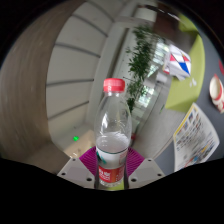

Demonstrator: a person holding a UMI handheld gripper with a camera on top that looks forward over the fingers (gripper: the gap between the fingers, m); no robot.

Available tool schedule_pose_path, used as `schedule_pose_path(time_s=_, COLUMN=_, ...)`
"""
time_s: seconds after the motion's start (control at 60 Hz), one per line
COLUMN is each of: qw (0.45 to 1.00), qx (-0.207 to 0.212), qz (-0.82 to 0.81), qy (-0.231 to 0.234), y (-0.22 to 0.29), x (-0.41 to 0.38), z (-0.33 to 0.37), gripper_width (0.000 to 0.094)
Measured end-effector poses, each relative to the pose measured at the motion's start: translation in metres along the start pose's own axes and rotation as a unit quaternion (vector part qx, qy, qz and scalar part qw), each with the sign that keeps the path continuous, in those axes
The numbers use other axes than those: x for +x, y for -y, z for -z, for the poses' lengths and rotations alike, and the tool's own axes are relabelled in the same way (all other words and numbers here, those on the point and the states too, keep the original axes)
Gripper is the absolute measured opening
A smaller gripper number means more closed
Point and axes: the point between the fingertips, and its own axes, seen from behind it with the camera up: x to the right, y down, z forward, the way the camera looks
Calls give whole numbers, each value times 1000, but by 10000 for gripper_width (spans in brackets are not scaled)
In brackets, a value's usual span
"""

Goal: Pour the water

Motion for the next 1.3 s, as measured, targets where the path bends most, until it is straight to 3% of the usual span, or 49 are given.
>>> schedule_pose_path(time_s=0.1, qw=989, qx=9, qz=-142, qy=45, y=40, x=20, z=-1, gripper_width=327)
schedule_pose_path(time_s=0.183, qw=972, qx=22, qz=-229, qy=56, y=66, x=44, z=8, gripper_width=327)
schedule_pose_path(time_s=0.433, qw=909, qx=73, qz=-408, qy=37, y=107, x=161, z=16, gripper_width=325)
schedule_pose_path(time_s=0.767, qw=904, qx=43, qz=-425, qy=8, y=100, x=189, z=13, gripper_width=325)
schedule_pose_path(time_s=0.967, qw=981, qx=4, qz=-195, qy=-20, y=121, x=144, z=16, gripper_width=325)
schedule_pose_path(time_s=1.067, qw=999, qx=29, qz=-11, qy=-43, y=179, x=122, z=30, gripper_width=325)
schedule_pose_path(time_s=1.167, qw=972, qx=65, qz=203, qy=-94, y=245, x=113, z=48, gripper_width=328)
schedule_pose_path(time_s=1.3, qw=888, qx=80, qz=420, qy=-172, y=300, x=132, z=71, gripper_width=328)
